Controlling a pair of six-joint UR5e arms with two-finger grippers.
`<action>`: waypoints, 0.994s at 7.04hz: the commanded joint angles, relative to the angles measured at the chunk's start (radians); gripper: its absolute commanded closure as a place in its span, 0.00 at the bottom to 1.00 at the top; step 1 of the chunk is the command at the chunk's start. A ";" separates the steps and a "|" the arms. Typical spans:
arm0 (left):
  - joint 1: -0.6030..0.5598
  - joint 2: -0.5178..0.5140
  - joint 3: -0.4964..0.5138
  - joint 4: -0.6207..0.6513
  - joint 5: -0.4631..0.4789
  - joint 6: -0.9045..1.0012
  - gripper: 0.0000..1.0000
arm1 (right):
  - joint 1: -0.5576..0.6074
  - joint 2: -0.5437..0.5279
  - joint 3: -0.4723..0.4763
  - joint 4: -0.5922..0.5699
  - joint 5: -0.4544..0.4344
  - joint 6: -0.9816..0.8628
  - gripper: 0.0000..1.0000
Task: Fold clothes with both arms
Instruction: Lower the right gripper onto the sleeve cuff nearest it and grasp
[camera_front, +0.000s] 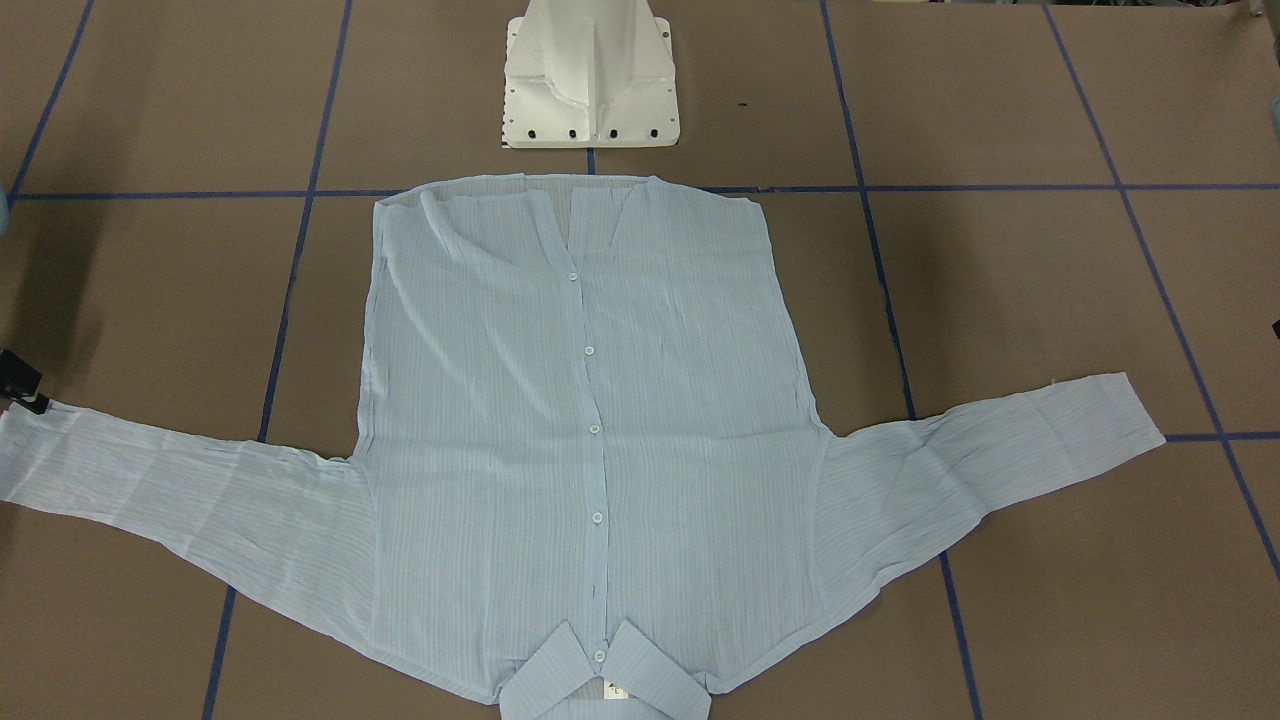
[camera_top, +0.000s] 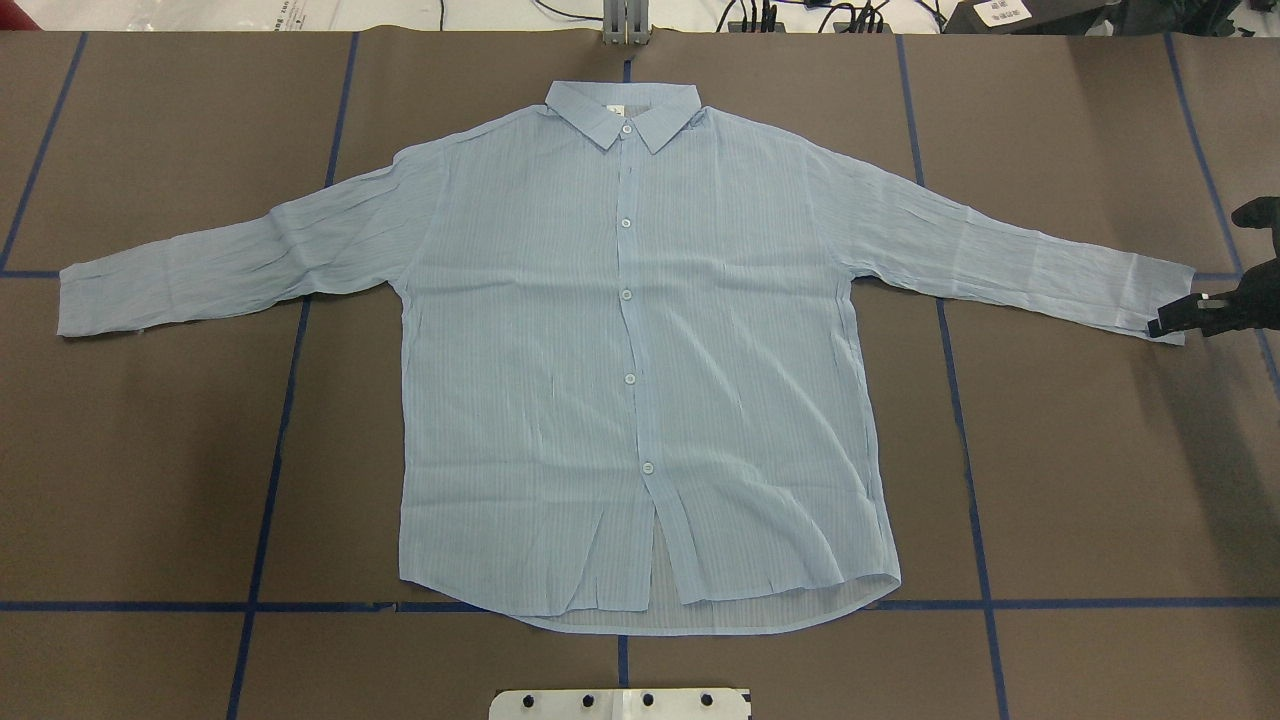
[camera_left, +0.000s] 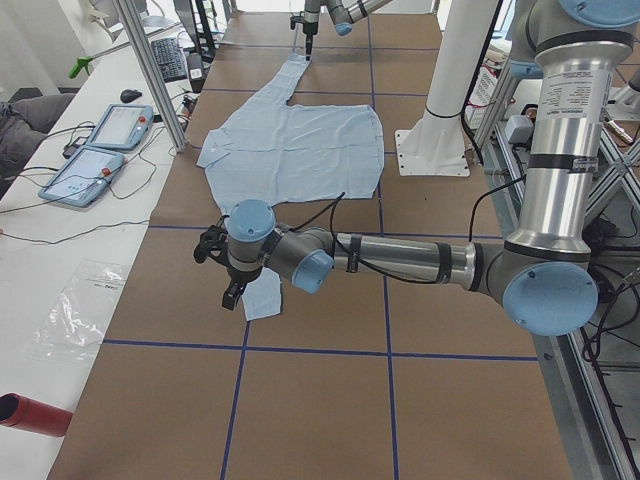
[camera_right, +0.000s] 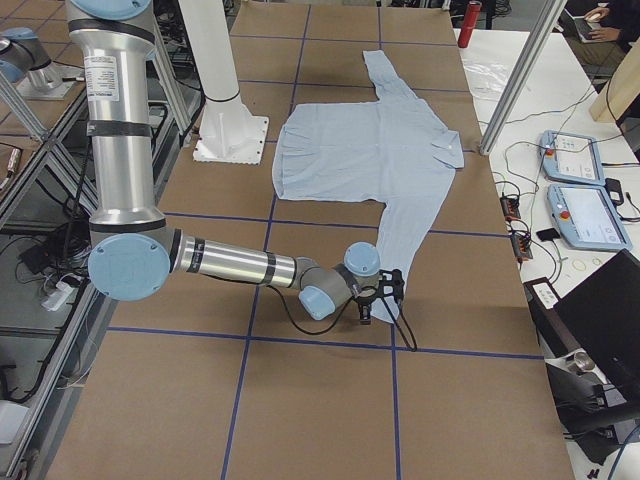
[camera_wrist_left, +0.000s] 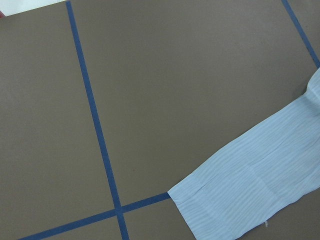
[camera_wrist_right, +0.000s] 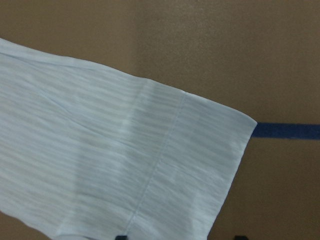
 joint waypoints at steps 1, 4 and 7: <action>0.000 -0.001 0.004 -0.002 0.000 0.000 0.00 | -0.004 0.007 -0.007 -0.001 0.008 -0.002 0.49; 0.000 -0.001 0.007 -0.002 0.000 0.000 0.00 | 0.002 0.005 -0.002 -0.008 0.039 -0.002 0.84; 0.000 -0.001 0.009 0.000 0.002 0.002 0.00 | 0.017 0.005 0.007 -0.016 0.040 -0.002 1.00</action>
